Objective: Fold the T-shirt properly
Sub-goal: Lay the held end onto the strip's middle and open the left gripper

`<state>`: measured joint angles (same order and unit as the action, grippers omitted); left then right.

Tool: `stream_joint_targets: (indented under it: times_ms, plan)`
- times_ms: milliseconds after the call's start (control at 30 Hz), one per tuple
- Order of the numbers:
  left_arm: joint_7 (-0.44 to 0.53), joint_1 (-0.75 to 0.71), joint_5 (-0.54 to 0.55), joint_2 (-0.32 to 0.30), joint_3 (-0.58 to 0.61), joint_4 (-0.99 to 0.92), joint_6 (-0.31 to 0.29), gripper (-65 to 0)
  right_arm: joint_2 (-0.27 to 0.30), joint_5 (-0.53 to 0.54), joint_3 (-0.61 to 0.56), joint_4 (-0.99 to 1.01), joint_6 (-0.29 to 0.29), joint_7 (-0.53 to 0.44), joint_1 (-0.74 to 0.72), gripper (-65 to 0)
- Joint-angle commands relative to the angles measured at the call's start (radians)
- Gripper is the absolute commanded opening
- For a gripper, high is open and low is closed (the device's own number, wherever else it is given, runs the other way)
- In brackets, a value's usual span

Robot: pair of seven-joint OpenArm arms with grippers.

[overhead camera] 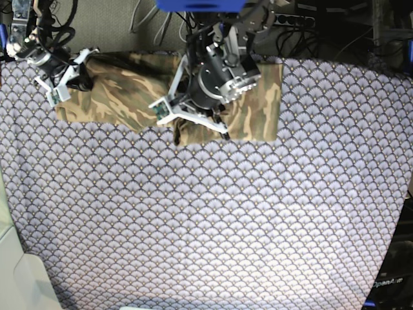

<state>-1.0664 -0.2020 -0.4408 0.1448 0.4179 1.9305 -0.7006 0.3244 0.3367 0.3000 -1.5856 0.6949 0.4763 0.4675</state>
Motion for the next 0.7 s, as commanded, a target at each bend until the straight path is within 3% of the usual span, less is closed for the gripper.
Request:
stream_joint_targets:
  times_ms: [0, 667]
  plan:
    - [0.018, 0.008, 0.012, 0.012, 0.008, 0.016, 0.002, -65.0, 0.005, -0.026, -0.005, -0.002, 0.003, 0.032, 0.004, -65.0]
    - [0.019, 0.011, 0.013, 0.012, 0.068, -0.035, 0.002, -65.0, 0.006, -0.026, -0.003, -0.006, 0.003, 0.032, 0.003, -65.0]
